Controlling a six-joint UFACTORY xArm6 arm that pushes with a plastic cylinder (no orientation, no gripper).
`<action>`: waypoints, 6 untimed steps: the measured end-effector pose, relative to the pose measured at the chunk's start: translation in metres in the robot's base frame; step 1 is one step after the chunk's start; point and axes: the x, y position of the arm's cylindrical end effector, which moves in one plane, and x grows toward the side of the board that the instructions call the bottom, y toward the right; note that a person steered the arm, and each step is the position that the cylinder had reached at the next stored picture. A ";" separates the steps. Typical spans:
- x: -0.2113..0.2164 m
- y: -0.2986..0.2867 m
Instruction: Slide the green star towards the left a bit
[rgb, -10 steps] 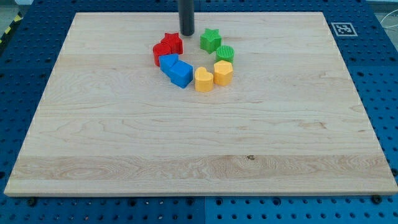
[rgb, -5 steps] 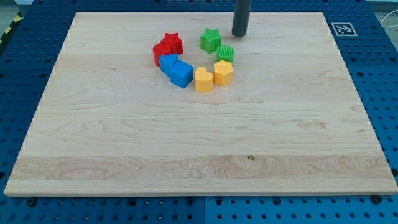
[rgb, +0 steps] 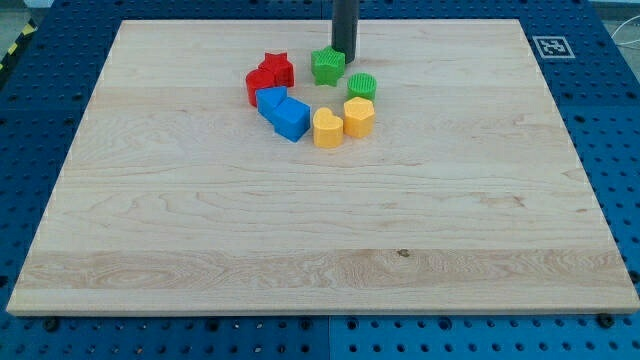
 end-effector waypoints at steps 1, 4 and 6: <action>-0.002 0.000; -0.001 -0.006; 0.011 -0.008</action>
